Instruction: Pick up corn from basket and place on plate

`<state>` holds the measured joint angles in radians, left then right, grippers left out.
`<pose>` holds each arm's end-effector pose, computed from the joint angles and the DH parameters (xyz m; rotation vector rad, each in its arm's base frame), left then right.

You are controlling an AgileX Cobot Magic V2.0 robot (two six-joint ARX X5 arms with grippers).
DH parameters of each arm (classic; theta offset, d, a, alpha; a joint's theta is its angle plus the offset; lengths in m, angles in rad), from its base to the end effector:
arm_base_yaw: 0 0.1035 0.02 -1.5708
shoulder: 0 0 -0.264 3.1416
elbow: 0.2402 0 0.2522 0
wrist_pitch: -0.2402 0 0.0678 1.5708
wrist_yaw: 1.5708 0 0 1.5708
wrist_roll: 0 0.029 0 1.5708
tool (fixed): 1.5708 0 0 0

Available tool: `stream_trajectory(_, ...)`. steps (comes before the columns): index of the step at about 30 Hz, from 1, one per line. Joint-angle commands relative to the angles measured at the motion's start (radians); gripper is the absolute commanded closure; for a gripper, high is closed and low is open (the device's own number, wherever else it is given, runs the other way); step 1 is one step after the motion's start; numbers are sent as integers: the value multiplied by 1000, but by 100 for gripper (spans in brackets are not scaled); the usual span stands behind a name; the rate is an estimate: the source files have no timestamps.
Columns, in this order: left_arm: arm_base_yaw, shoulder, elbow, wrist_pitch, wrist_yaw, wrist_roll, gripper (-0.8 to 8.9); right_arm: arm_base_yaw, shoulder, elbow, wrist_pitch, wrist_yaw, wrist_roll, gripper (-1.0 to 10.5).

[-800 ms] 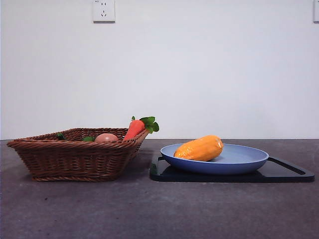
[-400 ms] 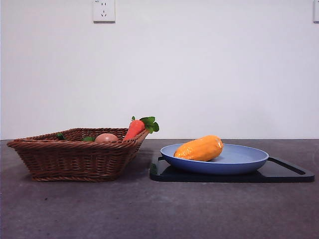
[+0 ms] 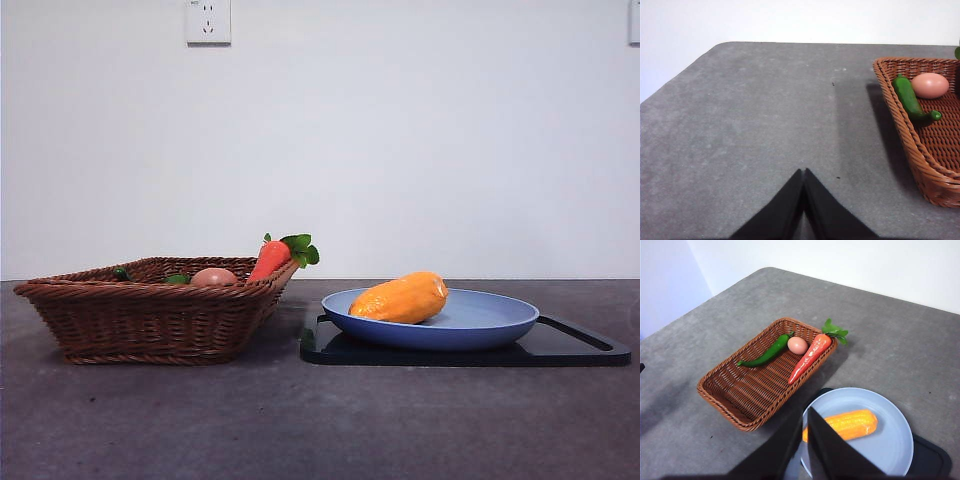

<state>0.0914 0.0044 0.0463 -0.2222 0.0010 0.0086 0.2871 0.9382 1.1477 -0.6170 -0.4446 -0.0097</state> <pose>0.0931 0.0085 0.1575 0.0002 0.1805 0.0894 0.1665 0.0622 0.3888 0.0237 0.4118 0.7233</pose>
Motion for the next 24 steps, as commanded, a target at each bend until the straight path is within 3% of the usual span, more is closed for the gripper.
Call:
stream_trajectory(1, 3, -2, -22, -18, 6, -6, 810, 3, 7, 19, 12, 1, 8, 945)
stream_trajectory(21, 3, -2, -22, -18, 6, -5, 810, 3, 7, 19, 11, 0, 8, 945)
stream_trajectory(24, 3, -2, -22, -18, 6, -6, 810, -7, 5, 19, 35, 33, -48, 945)
